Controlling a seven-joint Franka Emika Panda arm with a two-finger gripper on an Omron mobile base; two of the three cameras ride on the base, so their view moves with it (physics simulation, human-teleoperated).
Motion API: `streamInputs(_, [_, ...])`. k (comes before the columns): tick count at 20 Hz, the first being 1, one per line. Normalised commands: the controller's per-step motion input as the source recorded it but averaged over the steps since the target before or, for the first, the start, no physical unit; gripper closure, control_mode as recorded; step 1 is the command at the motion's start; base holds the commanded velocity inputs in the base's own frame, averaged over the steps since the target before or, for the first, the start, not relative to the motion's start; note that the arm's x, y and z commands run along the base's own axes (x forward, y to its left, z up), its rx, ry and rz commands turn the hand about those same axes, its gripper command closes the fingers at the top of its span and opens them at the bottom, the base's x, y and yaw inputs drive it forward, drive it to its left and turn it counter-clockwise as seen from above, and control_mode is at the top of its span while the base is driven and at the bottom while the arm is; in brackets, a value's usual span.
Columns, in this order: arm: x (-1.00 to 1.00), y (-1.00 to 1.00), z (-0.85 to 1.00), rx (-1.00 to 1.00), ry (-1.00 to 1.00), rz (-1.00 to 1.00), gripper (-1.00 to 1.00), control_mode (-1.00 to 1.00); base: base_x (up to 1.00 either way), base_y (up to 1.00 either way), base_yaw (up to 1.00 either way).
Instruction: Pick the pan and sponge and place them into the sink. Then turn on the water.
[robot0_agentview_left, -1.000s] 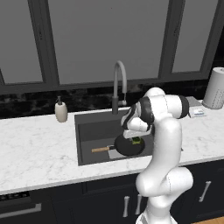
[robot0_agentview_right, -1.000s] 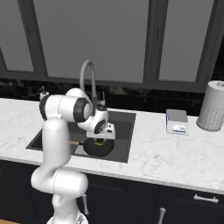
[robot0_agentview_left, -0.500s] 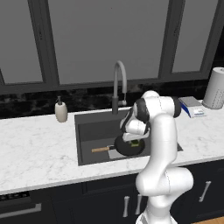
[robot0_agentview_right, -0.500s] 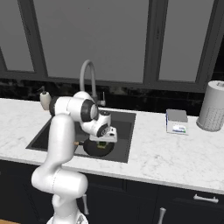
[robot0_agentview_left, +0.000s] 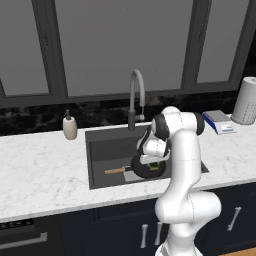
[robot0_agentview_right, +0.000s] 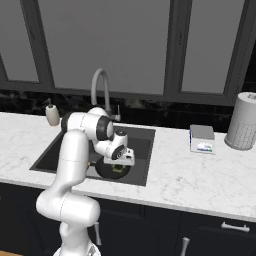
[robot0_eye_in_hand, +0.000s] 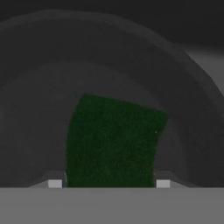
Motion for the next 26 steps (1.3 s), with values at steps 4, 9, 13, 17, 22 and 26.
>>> streamInputs(4, [0.00,0.00,0.00,0.00,0.00,0.00,-1.00,-1.00,0.00,0.00,0.00])
streamInputs(9, [0.00,0.00,0.10,0.00,0.00,0.00,-1.00,-1.00,0.00,0.00,0.00])
streamInputs(13, [0.00,0.00,0.52,0.00,-0.04,0.00,-1.00,-1.00,0.00,0.00,0.00])
streamInputs(17, [-0.05,0.00,0.84,0.01,-0.02,0.00,-1.00,-1.00,0.00,0.00,0.00])
streamInputs(22, [-0.23,-0.01,0.84,0.01,-0.07,0.00,-1.00,-1.00,0.00,0.00,0.00])
streamInputs(26, [-0.26,0.00,0.67,0.03,-0.12,0.00,-1.00,-1.00,0.00,0.00,0.00])
